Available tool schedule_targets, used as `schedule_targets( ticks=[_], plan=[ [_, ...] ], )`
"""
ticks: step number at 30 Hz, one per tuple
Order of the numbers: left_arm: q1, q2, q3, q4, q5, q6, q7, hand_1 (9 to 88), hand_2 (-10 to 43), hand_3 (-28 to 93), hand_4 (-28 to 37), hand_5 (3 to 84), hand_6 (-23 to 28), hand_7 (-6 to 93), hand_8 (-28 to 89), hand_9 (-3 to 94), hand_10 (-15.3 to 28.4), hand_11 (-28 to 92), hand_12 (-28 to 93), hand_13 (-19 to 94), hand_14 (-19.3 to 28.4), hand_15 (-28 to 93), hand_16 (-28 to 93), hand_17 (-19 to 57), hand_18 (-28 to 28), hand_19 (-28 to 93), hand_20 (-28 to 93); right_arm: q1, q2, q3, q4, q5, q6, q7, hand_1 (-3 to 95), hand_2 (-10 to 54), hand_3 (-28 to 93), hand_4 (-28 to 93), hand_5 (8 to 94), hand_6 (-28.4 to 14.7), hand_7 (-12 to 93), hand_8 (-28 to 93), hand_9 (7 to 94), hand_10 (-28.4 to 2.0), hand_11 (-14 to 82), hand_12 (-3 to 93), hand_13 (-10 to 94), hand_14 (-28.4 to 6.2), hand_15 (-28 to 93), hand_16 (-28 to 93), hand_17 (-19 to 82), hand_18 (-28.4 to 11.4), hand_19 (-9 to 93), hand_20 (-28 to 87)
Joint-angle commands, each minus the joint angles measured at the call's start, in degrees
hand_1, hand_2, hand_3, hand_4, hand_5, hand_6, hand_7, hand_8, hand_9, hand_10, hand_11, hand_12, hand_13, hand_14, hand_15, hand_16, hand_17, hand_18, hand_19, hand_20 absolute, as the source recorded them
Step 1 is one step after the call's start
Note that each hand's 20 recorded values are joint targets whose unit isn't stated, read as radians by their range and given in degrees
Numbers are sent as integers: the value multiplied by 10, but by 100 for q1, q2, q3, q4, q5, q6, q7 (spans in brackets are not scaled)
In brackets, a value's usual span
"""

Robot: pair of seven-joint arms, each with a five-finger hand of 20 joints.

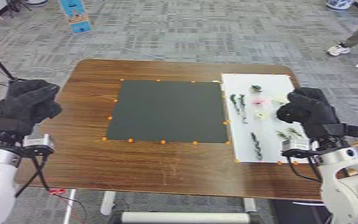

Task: Arrange flowers

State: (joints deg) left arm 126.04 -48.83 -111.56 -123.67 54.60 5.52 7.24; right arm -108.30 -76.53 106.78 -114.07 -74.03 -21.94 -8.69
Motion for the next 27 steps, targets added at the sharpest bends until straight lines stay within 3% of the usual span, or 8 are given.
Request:
schedule_targets(
  ticks=[1, 5, 9, 12, 13, 20, 24, 27],
  plan=[
    [92, -117, -42, -49, 440, -83, -90, 395, -16, 624, -70, 655, -67, 723, 405, 790, 120, 768, 651, 767, 142, 932, 530, 387, 262, 932, 817, -136, 50, -60, -131, -99, 218, -169, 273, 21, 740, -85, 717, 59, 761, 298, 850, -100, 650, 729, 790, -133, 865, 615, 482, -259, 930, 594],
    [135, -128, -48, -69, 410, -22, -75, 395, -14, 621, -69, 642, -63, 726, 302, 770, 121, 748, 608, 742, 142, 932, 456, 368, 250, 932, 764, -182, 111, -56, -297, -276, 382, 12, 252, -5, 722, -93, 685, 29, 712, 72, 798, -116, 580, 643, 746, -138, 771, 557, 447, -245, 849, 539],
    [156, -123, -118, -92, 444, -45, -116, 394, -13, 620, -68, 632, -58, 731, 228, 757, 122, 736, 580, 727, 148, 932, 411, 354, 241, 932, 720, -258, 117, 155, -875, -1270, 192, 814, 217, -48, 677, -89, 684, -18, 426, -45, 711, -135, 479, 550, 663, -168, 669, 505, 384, -250, 707, 529],
    [206, -114, -191, -128, 414, -26, -128, 394, -13, 619, -69, 630, -58, 732, 219, 756, 122, 734, 577, 723, 149, 932, 404, 349, 242, 932, 711, -309, 399, -165, -1268, -2548, 895, 1373, 182, -77, 635, -90, 658, -41, 308, -33, 675, -166, 437, 525, 646, -178, 629, 489, 356, -257, 666, 528],
    [194, -105, -202, -130, 430, -33, -143, 395, -13, 619, -69, 631, -57, 733, 216, 756, 122, 734, 576, 723, 149, 932, 403, 349, 242, 932, 710, -487, 1380, -514, -1355, -2536, 1672, 1775, 174, -84, 621, -84, 658, -46, 295, -26, 674, -168, 435, 524, 644, -180, 629, 485, 354, -261, 678, 536],
    [219, -63, -250, -173, 441, -83, -194, 393, -13, 620, -69, 632, -58, 737, 202, 755, 123, 733, 575, 723, 148, 932, 399, 349, 243, 932, 708, -136, 2066, -1171, -1574, -5141, 690, 3048, 155, -95, 555, -67, 688, -52, 346, -1, 709, -155, 500, 547, 701, -169, 697, 529, 444, -266, 900, 587],
    [242, -40, -300, -204, 540, -159, -246, 394, -13, 619, -70, 633, -57, 736, 199, 755, 123, 734, 575, 723, 148, 932, 399, 349, 243, 932, 707, 90, 2499, -1470, -1652, -5701, -510, 3474, 165, -95, 547, -62, 715, -34, 386, 1, 772, -147, 520, 564, 767, -140, 730, 539, 525, -247, 932, 635],
    [274, -53, -327, -229, 546, -162, -258, 394, -13, 620, -69, 633, -56, 736, 198, 755, 123, 734, 574, 723, 149, 932, 398, 349, 242, 932, 707, 153, 2822, -1738, -1541, -6070, -747, 3579, 171, -95, 547, -61, 748, -23, 397, 9, 788, -137, 530, 573, 798, -129, 737, 545, 565, -243, 932, 674]
  ],
)
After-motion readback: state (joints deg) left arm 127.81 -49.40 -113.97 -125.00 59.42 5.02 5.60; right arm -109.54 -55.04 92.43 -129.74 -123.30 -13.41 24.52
